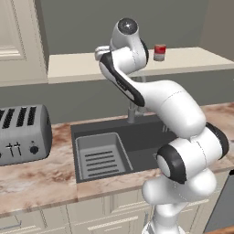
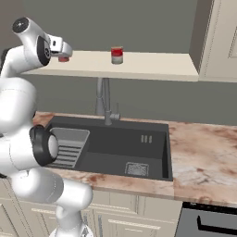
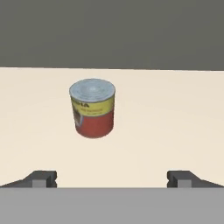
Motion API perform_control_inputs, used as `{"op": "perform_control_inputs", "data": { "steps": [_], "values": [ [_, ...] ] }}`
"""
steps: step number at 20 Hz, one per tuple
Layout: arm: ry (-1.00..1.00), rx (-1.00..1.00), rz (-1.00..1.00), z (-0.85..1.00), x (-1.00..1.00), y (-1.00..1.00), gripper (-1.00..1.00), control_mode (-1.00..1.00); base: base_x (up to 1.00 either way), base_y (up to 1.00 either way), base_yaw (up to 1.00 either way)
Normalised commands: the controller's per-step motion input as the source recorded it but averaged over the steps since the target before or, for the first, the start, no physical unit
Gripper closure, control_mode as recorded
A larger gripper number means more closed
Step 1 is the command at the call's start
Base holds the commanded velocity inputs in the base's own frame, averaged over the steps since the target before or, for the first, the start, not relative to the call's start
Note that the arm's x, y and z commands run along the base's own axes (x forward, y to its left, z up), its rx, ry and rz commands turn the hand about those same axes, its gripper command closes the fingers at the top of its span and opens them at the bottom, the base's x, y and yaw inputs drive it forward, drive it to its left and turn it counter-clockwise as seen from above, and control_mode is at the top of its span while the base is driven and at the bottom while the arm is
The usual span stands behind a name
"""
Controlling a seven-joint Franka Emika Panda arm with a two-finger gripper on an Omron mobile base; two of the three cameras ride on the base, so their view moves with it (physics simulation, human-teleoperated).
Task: Restock the canned food cabinet by taking the new fresh canned food from the counter and placing it in the cabinet. Then, take the old canned food from the cabinet and place it on the counter.
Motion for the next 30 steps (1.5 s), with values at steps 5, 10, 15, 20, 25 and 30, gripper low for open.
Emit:
{"op": "perform_control_inputs", "data": {
  "steps": [5,10,15,20,25,30],
  "values": [
    [0.00,0.00,-0.03,-0.06,0.12,0.05,-1.00,-1.00,0.00,0.00,0.00],
    [0.00,0.00,-0.02,-0.04,0.11,0.11,-1.00,-1.00,0.00,0.00,0.00],
    [0.00,0.00,0.00,-0.03,0.25,0.10,-1.00,-1.00,0.00,0.00,0.00],
    [0.00,0.00,0.00,-0.01,0.24,0.06,-1.00,-1.00,0.00,0.00,0.00],
    [0.00,0.00,0.00,0.00,0.20,0.02,-1.00,-1.00,0.00,0.00,0.00],
    [0.00,0.00,0.00,0.00,0.22,0.01,-1.00,-1.00,0.00,0.00,0.00]
  ]
}}
